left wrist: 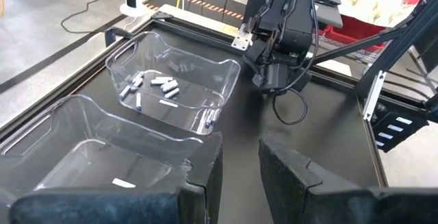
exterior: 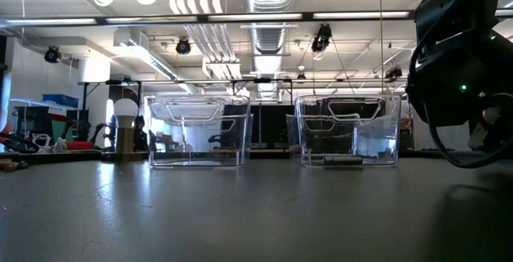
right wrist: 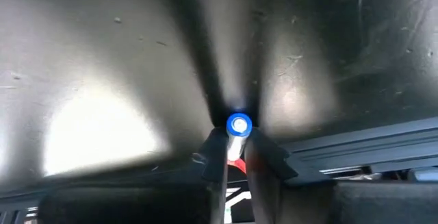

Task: Sort batteries
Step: Put the white battery into the right transparent bin, then put the black battery into the left transparent bin

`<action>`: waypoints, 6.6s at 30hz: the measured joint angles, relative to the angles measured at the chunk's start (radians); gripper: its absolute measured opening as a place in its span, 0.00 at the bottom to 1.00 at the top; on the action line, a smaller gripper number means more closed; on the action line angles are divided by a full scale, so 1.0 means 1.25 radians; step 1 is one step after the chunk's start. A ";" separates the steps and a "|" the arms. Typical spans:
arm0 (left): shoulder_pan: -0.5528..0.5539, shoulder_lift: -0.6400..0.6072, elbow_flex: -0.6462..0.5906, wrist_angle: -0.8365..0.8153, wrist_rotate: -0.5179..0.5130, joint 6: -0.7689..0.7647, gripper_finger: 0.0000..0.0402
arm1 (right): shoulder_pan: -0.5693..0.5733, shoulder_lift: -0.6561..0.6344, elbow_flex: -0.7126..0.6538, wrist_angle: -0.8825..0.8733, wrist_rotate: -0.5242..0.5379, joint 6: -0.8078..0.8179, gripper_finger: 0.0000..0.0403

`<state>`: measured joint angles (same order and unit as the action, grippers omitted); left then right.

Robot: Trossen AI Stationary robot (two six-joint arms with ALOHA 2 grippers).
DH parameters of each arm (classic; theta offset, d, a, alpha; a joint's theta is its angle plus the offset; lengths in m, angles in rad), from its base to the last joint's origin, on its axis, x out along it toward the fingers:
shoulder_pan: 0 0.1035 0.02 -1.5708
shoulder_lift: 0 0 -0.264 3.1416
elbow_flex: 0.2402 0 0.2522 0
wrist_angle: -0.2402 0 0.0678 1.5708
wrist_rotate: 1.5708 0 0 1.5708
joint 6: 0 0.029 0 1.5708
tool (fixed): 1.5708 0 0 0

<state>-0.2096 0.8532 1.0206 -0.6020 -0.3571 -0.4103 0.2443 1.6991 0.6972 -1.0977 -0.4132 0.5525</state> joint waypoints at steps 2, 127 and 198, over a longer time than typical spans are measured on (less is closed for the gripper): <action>0.000 0.000 0.000 0.003 0.000 0.006 0.19 | 0.001 -0.013 0.004 -0.003 0.007 0.000 0.05; -0.031 0.440 -0.370 -0.282 0.195 0.779 0.28 | 0.096 -0.279 0.651 0.051 0.908 0.372 0.41; 0.487 0.738 0.222 -0.169 0.251 -0.136 0.02 | -0.066 -0.269 0.705 0.226 0.805 -0.032 0.19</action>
<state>0.3991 1.7761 1.2986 -0.8138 -0.0435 -0.5801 0.1619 1.3632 1.5787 -0.8154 0.5930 0.5125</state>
